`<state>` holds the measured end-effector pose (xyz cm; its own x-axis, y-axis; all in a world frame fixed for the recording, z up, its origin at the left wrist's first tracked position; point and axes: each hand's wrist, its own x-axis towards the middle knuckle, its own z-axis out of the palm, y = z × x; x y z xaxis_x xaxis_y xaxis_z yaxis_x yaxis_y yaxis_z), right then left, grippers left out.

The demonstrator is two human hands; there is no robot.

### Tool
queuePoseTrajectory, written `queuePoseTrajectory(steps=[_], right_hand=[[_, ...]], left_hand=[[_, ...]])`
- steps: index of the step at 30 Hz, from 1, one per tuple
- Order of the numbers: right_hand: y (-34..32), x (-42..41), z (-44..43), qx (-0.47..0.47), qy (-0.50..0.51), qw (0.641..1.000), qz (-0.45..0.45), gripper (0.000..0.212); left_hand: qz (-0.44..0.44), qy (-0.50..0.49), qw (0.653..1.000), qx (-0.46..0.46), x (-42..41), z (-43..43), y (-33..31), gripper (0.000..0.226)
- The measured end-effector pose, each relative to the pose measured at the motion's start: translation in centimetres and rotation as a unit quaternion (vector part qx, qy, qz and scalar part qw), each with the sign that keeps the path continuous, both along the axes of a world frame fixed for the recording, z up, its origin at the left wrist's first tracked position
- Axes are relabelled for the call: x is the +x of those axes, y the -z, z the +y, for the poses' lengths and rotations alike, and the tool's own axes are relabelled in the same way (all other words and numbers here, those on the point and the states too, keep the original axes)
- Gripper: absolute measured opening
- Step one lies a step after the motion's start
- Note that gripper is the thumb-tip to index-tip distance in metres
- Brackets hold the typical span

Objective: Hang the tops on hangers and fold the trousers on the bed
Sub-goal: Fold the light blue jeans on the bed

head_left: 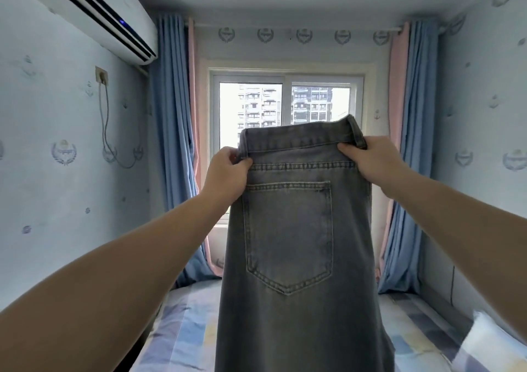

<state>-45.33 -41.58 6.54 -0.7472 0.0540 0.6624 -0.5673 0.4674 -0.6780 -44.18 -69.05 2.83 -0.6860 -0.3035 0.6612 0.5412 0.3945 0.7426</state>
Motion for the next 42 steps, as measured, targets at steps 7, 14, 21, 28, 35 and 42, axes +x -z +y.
queuePoseTrajectory(steps=[7,14,21,28,35,42], right_hand=[[3.8,-2.1,-4.3,0.0,-0.008,0.999,-0.037,0.02],[11.1,-8.8,-9.6,0.054,-0.006,0.992,-0.117,0.025],[22.9,-20.0,-16.3,0.077,0.0,0.966,-0.245,0.018],[38.6,-30.4,-22.2,0.133,0.062,0.918,-0.368,0.019],[51.2,-41.4,-26.0,0.162,0.12,0.894,-0.4,0.029],[66.2,-53.3,-28.0,0.109,0.075,0.897,-0.421,0.026]], left_hand=[[-0.067,0.009,0.998,-0.017,-1.4,-4.6,4.6,0.012],[-0.13,0.034,0.991,-0.025,-7.5,-11.0,12.5,0.008],[-0.224,0.057,0.973,-0.019,-18.9,-18.2,24.8,0.01],[-0.375,0.072,0.924,0.023,-29.6,-23.4,40.4,0.009],[-0.435,0.012,0.899,0.044,-39.5,-25.4,53.1,0.011],[-0.467,-0.047,0.876,0.116,-50.2,-26.6,66.9,0.01]])
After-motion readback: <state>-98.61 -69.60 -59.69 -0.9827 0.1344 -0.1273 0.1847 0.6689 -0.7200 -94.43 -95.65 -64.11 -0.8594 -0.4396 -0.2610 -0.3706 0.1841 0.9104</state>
